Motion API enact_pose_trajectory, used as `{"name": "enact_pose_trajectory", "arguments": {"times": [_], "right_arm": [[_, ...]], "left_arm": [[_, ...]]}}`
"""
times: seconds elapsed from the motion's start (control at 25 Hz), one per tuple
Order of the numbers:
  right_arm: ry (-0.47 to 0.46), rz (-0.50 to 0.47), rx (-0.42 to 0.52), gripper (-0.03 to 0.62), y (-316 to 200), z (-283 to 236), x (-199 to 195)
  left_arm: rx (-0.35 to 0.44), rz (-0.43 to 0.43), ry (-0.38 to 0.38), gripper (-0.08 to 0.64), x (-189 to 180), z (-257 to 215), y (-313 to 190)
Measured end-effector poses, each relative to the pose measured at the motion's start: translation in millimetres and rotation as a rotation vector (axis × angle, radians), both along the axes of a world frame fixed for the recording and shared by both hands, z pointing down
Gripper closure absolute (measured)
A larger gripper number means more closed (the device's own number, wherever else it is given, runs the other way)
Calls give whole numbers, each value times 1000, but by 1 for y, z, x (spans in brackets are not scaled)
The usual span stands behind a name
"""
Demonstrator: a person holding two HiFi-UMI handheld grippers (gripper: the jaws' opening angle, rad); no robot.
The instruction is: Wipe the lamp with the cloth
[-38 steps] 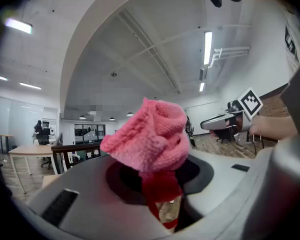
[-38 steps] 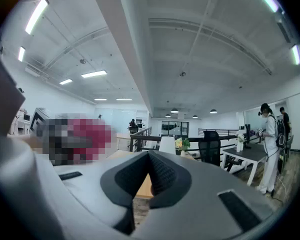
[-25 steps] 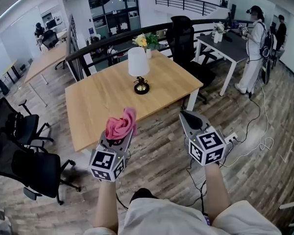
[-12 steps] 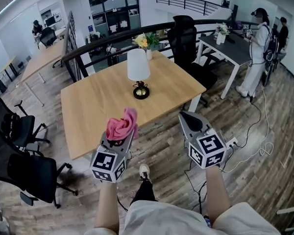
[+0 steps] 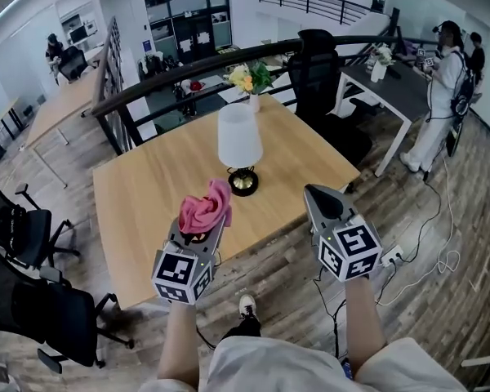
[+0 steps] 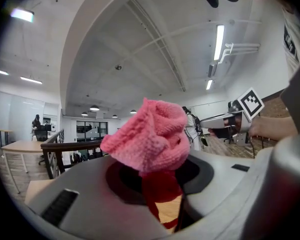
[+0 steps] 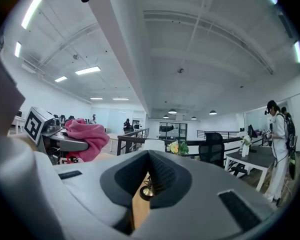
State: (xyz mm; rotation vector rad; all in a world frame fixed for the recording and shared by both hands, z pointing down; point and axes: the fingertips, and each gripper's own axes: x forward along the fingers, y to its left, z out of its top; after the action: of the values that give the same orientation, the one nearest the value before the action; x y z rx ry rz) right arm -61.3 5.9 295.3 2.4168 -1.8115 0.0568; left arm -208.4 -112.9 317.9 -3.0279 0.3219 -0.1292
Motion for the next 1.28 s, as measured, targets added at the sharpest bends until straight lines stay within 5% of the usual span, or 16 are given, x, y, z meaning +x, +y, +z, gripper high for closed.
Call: {"name": "enact_pose_trajectory", "arguments": {"times": [0.52, 0.76, 1.0, 1.28], "right_arm": [[-18, 31, -41, 580, -101, 15, 68], [-22, 48, -65, 580, -136, 28, 87], [-15, 39, -92, 580, -165, 42, 98], [-14, 17, -114, 580, -178, 57, 108]], "left_arm": [[-26, -11, 14, 394, 87, 6, -133], [-77, 87, 128, 394, 132, -8, -178], [4, 194, 109, 393, 178, 3, -206], [26, 224, 59, 393, 197, 33, -209]]}}
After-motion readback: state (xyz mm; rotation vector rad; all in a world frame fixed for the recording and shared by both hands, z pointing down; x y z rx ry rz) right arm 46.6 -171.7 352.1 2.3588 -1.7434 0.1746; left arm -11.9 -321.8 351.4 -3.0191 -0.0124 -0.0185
